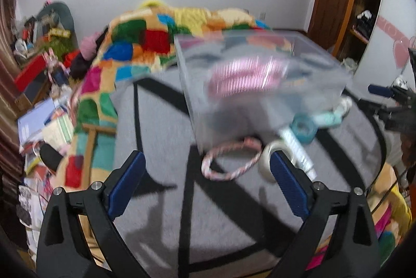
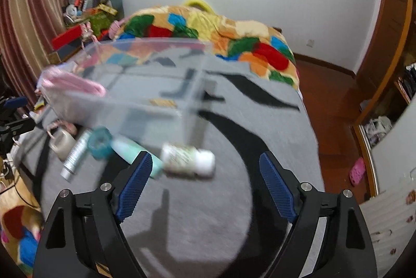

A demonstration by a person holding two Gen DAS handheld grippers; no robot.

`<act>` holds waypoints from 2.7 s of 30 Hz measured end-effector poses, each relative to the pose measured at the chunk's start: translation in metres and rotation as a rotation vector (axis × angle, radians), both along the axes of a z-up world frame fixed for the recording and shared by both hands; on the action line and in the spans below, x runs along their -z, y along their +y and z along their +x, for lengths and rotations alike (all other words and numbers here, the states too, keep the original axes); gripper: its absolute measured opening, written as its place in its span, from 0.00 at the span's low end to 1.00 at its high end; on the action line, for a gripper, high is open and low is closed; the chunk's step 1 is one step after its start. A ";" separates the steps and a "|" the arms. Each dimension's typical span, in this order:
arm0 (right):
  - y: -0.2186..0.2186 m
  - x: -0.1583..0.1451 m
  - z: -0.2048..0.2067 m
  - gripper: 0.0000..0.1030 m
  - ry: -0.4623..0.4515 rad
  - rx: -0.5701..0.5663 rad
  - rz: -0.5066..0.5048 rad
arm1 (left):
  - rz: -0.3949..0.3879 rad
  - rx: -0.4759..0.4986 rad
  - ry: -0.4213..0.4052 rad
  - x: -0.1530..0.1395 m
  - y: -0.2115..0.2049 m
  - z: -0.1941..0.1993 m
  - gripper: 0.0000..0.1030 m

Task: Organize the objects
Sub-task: 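Grasp the braided bracelet with the left tool while the right tool grasps the white pill bottle, then release the bracelet into the box with the left tool while the right tool drops the pill bottle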

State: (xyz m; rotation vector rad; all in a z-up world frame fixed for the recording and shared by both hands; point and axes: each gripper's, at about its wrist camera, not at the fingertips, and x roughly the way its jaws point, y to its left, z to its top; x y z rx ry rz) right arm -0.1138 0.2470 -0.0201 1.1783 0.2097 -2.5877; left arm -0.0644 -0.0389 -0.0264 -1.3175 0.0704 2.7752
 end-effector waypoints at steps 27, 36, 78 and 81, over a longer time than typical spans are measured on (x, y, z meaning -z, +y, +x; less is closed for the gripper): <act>-0.020 0.027 0.007 0.48 -0.045 -0.129 -0.068 | 0.048 -0.054 -0.001 0.026 -0.001 0.017 0.05; -0.017 -0.012 0.029 0.48 0.028 -0.140 -0.164 | 0.074 -0.069 0.156 -0.032 -0.008 0.040 0.05; -0.123 -0.017 -0.058 0.48 -0.069 -0.172 -0.099 | 0.151 0.020 0.079 -0.045 0.034 -0.092 0.05; -0.123 -0.019 -0.055 0.50 -0.061 -0.179 -0.091 | 0.161 0.031 0.068 -0.046 0.035 -0.089 0.09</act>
